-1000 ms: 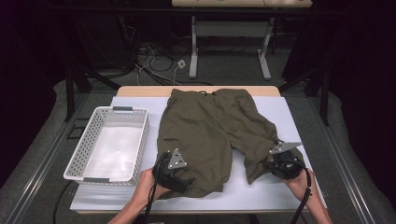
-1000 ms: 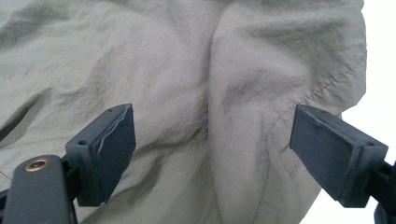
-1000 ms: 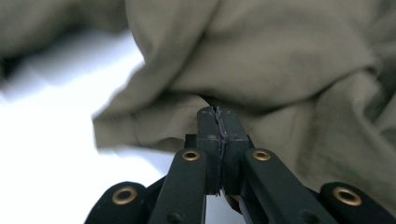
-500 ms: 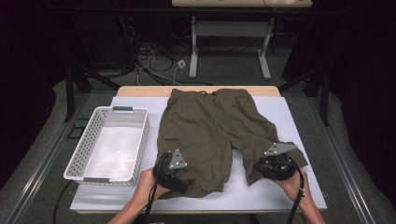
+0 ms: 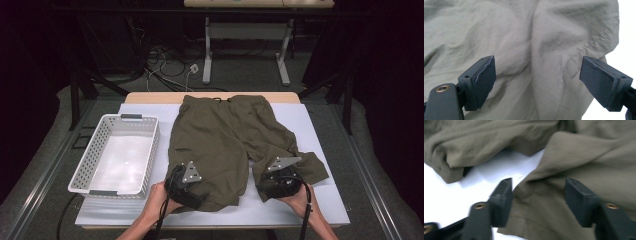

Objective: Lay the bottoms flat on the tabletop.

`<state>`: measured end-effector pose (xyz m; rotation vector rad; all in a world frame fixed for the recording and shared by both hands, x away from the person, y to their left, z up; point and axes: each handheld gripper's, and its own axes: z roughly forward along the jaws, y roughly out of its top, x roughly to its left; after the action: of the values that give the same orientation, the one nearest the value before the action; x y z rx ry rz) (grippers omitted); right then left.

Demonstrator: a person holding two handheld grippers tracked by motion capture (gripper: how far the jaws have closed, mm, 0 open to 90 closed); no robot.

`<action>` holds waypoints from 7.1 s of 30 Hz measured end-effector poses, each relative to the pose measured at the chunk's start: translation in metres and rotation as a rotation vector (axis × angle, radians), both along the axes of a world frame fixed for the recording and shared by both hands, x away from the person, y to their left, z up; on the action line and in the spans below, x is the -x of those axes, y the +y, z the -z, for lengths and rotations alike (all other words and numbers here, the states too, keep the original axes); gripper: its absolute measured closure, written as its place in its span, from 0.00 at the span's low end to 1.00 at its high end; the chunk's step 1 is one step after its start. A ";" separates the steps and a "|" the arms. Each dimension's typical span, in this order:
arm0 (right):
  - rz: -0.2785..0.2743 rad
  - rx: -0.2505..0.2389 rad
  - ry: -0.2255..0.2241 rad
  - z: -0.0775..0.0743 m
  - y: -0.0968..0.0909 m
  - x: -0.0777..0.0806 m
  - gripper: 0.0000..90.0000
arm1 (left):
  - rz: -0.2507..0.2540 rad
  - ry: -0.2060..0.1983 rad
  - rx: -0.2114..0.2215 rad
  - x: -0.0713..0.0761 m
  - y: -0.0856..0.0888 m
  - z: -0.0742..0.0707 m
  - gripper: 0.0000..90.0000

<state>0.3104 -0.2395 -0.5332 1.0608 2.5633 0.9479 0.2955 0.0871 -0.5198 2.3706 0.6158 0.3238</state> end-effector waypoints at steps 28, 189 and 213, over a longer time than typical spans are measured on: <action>0.038 -0.049 -0.033 -0.023 -0.008 0.008 0.54 | 0.077 0.011 -0.021 0.009 -0.013 0.005 0.17; 0.129 -0.032 -0.068 -0.020 -0.018 0.008 0.38 | 0.046 0.016 0.037 0.026 -0.005 0.014 0.02; -0.060 0.011 0.020 -0.004 0.048 0.017 1.00 | 0.056 0.019 0.022 0.022 -0.008 0.017 0.03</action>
<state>0.2935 -0.1917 -0.5291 1.0002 2.6273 0.9417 0.2735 0.0788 -0.5372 2.3676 0.5583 0.2687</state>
